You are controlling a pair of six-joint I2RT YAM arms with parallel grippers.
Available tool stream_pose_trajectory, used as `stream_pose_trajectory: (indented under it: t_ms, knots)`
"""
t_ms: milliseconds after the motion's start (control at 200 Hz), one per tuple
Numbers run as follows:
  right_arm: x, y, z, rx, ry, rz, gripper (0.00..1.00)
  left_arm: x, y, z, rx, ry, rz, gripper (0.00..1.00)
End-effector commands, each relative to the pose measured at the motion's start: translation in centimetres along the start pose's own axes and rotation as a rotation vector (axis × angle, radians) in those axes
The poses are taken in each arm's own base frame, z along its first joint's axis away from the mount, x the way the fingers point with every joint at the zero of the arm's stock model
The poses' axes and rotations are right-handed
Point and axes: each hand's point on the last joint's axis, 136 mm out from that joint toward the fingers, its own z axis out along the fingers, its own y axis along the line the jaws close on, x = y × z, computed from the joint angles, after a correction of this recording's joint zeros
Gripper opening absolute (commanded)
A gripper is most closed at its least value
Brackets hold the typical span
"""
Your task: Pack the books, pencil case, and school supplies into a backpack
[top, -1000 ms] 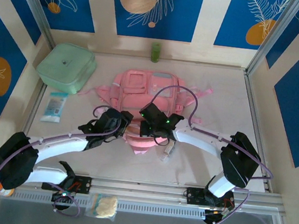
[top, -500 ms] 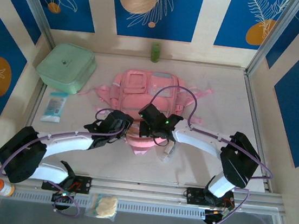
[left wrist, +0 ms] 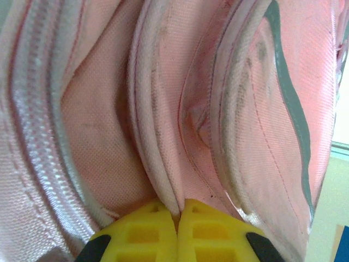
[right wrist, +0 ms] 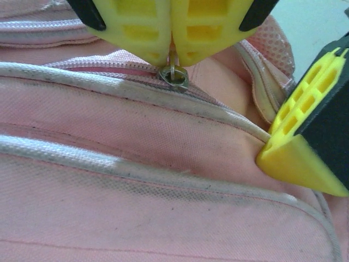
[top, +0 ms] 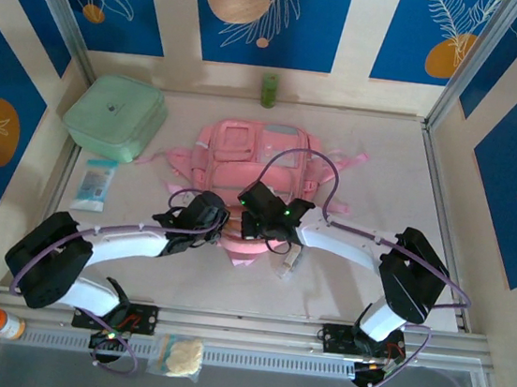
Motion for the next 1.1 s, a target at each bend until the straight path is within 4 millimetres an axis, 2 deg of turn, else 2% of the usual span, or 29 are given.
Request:
stream_pose_trajectory:
  t_ms: [0, 205, 270, 370, 515, 705, 945, 1096]
  knots:
    - [-0.4, -1.3, -1.1, 0.077, -0.022, -0.045, 0.0, -1.6, -1.2, -1.0, 0.037, -0.087, 0.062, 0.0]
    - [-0.1, -4.4, -1.9, 0.16, -0.02, -0.056, 0.0, -4.0, -1.1, -2.2, 0.023, -0.145, 0.152, 0.0]
    - [-0.2, -5.6, -2.1, 0.179, -0.015, -0.043, 0.0, -4.5, -1.7, -2.4, 0.033, -0.133, 0.189, 0.0]
    - [-0.8, -7.2, -2.8, 0.202, -0.016, -0.01, 0.0, -5.1, -2.2, -2.9, 0.035, -0.131, 0.216, 0.0]
    - [-2.2, -8.4, -3.7, 0.19, -0.044, 0.028, 0.0, -6.5, -2.4, -3.2, 0.033, -0.138, 0.246, 0.0]
    - [-3.6, -9.9, -3.3, 0.189, -0.068, 0.049, 0.0, -7.7, -2.7, -3.0, 0.028, -0.097, 0.271, 0.0]
    - [-6.2, -13.3, -2.1, 0.255, -0.076, 0.144, 0.0, -9.3, -2.1, -3.4, 0.0, -0.084, 0.302, 0.0]
    - [-8.0, -14.8, -1.2, 0.28, -0.084, 0.166, 0.0, -10.2, -2.1, -3.9, -0.01, -0.1, 0.337, 0.0]
